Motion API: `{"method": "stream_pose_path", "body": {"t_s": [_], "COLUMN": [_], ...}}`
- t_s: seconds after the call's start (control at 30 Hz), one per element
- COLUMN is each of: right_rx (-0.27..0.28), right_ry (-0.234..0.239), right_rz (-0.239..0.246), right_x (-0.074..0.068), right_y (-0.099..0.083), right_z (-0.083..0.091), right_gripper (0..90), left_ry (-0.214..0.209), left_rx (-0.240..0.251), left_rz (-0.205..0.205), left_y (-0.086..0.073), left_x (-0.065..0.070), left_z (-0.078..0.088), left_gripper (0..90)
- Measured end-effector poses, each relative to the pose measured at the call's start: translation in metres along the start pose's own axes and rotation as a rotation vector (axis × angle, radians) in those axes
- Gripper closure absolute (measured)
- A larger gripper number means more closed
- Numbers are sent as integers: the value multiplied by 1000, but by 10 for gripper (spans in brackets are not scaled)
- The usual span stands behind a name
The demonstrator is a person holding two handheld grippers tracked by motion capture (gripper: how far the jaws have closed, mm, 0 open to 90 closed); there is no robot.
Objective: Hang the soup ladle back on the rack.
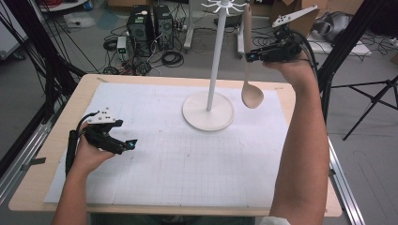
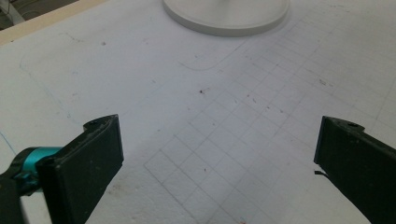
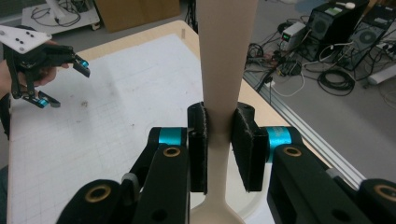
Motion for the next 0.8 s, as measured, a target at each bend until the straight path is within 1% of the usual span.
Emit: {"method": "stream_pose_path", "body": {"t_s": [0.1,0.27,0.33,0.37,0.43,0.5,0.57,0.7,0.8], "right_rx": [-5,-20,-28,-33,-47,-46,-43,-52,-51], "right_ry": [2,14,20,20,26,32,32,33,24], "right_rz": [6,5,7,15,13,11,11,12,6], "right_x": [0,0,-1,-1,-2,-3,-3,-3,-2], "right_y": [2,4,3,3,2,2,3,3,4], "right_z": [-2,-4,-6,-8,-11,-13,-15,-17,-17], "right_gripper": [769,770,770,770,770,769,770,769,764], "left_ry": [-1,0,-1,-1,0,-1,-1,-1,-1], "left_rx": [3,2,5,4,3,3,7,3,6], "left_rz": [5,0,6,3,1,1,5,0,3], "left_y": [0,0,0,0,0,0,0,0,0], "left_x": [0,0,0,0,0,0,0,0,0], "left_z": [0,1,1,1,1,2,2,1,2], "left_gripper": [17,17,17,17,17,17,17,17,17]}}
Point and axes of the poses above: each handheld gripper's, and its own axes: z roughly backward along the jaws, y roughly out of its top, x roughly to its right, the point moved 7 cm from there along -z, roughly forward along the jaws, and after that the axes turned 5 degrees about -x, right-handed, at the moved point
